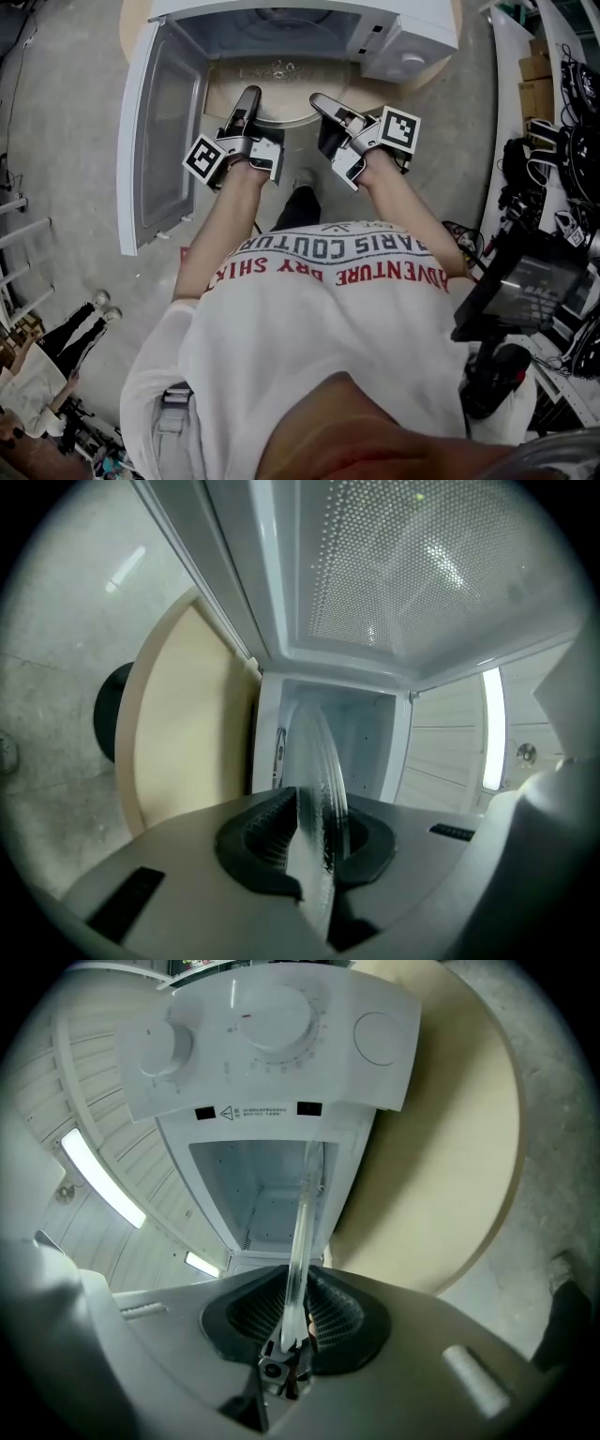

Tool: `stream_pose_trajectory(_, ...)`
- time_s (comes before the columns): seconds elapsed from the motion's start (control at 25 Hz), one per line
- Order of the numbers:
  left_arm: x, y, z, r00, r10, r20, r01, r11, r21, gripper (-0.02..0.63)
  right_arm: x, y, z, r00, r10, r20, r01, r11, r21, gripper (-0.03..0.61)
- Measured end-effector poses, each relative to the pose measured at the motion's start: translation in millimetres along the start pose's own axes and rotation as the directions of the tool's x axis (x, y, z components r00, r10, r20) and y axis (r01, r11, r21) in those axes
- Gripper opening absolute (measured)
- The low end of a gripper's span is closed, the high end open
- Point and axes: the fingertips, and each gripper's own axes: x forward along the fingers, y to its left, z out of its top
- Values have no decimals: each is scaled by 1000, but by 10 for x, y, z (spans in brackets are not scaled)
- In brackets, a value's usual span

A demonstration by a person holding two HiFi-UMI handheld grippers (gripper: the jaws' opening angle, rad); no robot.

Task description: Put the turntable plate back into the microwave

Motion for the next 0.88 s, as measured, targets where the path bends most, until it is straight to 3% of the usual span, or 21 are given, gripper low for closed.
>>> stream_pose_trajectory(0.72,35,71,130,999,12,35,-11,999,-30,26,119,-132,2,997,-45,58,41,996,78,25)
stream_pose_trajectory(0.88,31,62,122,1000,10,27,-10,1000,-17,53,123,-139,32,996,-41,77,34,996,84,25)
